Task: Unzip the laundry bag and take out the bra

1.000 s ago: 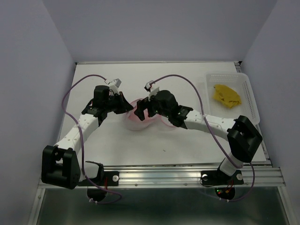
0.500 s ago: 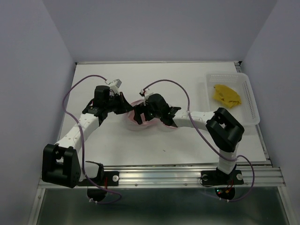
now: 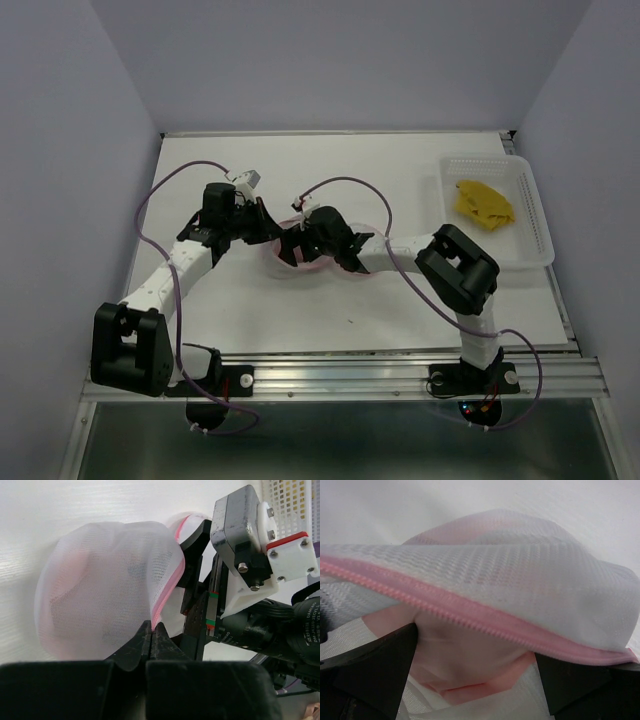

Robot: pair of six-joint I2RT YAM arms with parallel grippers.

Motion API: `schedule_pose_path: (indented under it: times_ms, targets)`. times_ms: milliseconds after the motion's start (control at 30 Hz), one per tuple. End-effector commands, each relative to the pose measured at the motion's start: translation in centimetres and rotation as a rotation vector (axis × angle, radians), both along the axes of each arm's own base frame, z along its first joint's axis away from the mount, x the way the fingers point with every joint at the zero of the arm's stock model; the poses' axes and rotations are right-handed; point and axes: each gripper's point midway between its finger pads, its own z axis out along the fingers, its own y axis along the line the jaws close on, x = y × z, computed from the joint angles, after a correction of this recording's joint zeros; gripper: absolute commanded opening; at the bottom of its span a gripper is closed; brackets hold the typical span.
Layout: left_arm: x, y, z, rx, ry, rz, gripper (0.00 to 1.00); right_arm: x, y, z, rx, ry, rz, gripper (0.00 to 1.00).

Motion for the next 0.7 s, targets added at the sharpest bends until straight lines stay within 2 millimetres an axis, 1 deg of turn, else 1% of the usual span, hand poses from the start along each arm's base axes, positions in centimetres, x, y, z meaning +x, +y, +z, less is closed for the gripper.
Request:
schedule_pose_path:
  times_ms: [0, 33, 133, 200, 233, 267, 333, 367, 400, 433, 533, 567, 600, 633, 667]
  targets:
    - [0.4, 0.0, 0.6, -0.003, -0.027, -0.009, 0.00, -0.5, 0.1, -3.1, -0.039, 0.045, -0.001, 1.00]
    - [0.4, 0.0, 0.3, 0.000, -0.020, -0.006, 0.00, -0.5, -0.2, -4.0, -0.056, 0.056, -0.016, 1.00]
    - [0.3, 0.1, 0.0, 0.003, -0.007, -0.006, 0.00, -0.8, -1.0, -5.3, -0.085, 0.073, -0.030, 1.00]
    - [0.3, 0.1, -0.1, 0.003, -0.003, -0.005, 0.00, -0.5, -1.6, -5.8, -0.108, 0.065, -0.058, 0.94]
    - [0.3, 0.1, -0.1, 0.004, -0.001, -0.005, 0.00, -0.5, -1.7, -6.0, -0.113, 0.068, -0.061, 0.89]
    - [0.3, 0.1, -0.1, 0.004, -0.002, -0.006, 0.00, -0.5, -1.9, -6.4, -0.120, 0.072, -0.071, 0.75]
    - [0.3, 0.1, 0.0, 0.003, -0.007, -0.006, 0.00, -0.6, -2.1, -6.4, -0.119, 0.077, -0.080, 0.59]
    - [0.3, 0.1, 0.0, 0.004, -0.007, -0.005, 0.00, -0.6, -2.1, -6.2, -0.115, 0.075, -0.079, 0.47]
    - [0.3, 0.1, 0.0, 0.004, -0.007, -0.005, 0.00, -0.6, -2.0, -6.0, -0.111, 0.075, -0.077, 0.40]
    - [0.3, 0.1, 0.0, 0.006, -0.007, -0.002, 0.00, -0.7, -1.9, -5.8, -0.106, 0.074, -0.068, 0.28]
    - [0.3, 0.1, 0.0, 0.007, -0.008, -0.001, 0.00, -0.9, -1.9, -4.6, -0.089, 0.061, -0.059, 0.10]
    - [0.3, 0.1, 0.0, 0.007, -0.006, -0.001, 0.00, -0.9, -1.9, -4.2, -0.084, 0.055, -0.052, 0.07]
    - [0.4, 0.2, -0.1, 0.010, -0.004, 0.001, 0.00, -1.0, -1.8, -3.6, -0.074, 0.050, -0.046, 0.06]
    - [0.4, 0.2, -0.1, 0.010, -0.005, 0.002, 0.00, -1.1, -1.8, -2.4, -0.059, 0.036, -0.040, 0.03]
    - [0.4, 0.3, -0.1, 0.014, -0.004, 0.006, 0.00, -1.2, -1.9, -1.6, -0.047, 0.028, -0.039, 0.02]
